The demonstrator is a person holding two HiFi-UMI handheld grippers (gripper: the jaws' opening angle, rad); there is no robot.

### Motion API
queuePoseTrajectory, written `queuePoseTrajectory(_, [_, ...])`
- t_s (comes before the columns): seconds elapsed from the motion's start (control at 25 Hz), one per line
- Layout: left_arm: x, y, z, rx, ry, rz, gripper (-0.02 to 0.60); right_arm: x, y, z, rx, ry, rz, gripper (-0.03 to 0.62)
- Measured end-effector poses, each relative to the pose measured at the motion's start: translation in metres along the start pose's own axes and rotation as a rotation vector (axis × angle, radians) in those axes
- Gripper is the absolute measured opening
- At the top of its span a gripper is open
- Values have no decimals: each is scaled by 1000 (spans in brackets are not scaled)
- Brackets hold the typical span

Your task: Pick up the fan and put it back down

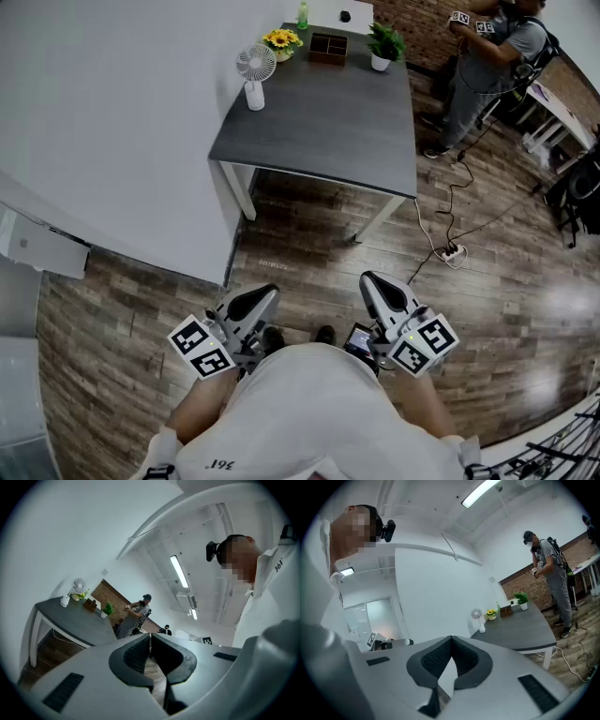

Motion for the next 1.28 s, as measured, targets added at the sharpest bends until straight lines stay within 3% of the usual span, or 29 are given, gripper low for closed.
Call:
queuePoseTrajectory(1.12, [4,9,6,-2,-7,-3,20,-7,3,-7,-30,42,27,11])
queuePoseTrajectory(1.28, [8,14,8,-2,-10,-1,20,-6,1,-11,-43,8,-3,12])
Point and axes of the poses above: the fingertips, and each gripper's own axes: z backward along the fingers, y to its left, x out of its top, the point moved 6 cm from there along z, backward along the fingers, and after that the axes turned 12 degrees about x, right-handed, at the moved point
